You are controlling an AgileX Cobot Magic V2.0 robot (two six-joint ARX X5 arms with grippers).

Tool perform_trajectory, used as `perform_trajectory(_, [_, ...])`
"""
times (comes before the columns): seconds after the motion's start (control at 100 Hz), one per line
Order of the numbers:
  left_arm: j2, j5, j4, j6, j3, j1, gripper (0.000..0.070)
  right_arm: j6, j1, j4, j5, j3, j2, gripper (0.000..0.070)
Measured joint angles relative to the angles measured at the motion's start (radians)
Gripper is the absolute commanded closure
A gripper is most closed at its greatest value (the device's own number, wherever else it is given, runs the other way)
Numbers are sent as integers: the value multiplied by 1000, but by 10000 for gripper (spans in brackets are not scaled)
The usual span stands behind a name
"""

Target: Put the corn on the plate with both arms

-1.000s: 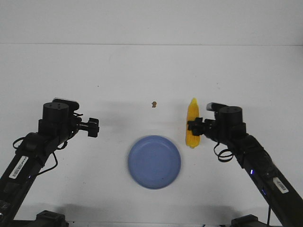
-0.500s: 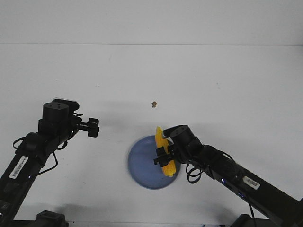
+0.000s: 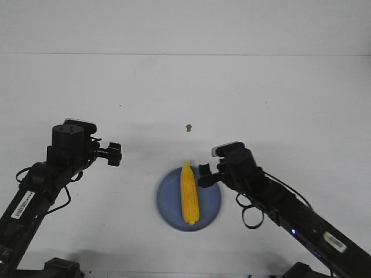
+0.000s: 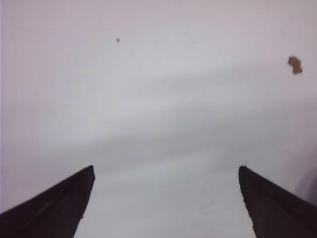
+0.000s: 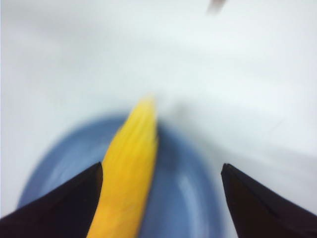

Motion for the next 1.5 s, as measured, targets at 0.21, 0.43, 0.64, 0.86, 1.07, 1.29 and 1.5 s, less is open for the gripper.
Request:
perform_trajectory(0.21, [0, 0, 43, 0, 0, 0, 117, -121, -194, -35, 196, 0, -252, 195])
perform_trajectory(0.43, [-10, 0, 69, -8, 0, 16, 117, -244, -445, -154, 266, 0, -486, 194])
perform_trajectory(0.64, [-96, 0, 138, -31, -35, 31, 117, -272, -576, -167, 246, -90, -663, 194])
perform_trajectory(0.86, [-347, 0, 284, -50, -277, 31, 117, -269, -582, -143, 92, -320, -854, 195])
perform_trajectory(1.07, [-590, 0, 298, -93, -473, 31, 128, -264, -581, -100, -24, -351, -975, 195])
perform_trajectory(1.29, [-760, 0, 265, -103, -522, 31, 539, -261, -582, -122, -19, -347, -965, 211])
perform_trajectory(1.5, [-809, 0, 225, -111, -522, 31, 694, -261, -581, -122, 28, -347, -965, 700])
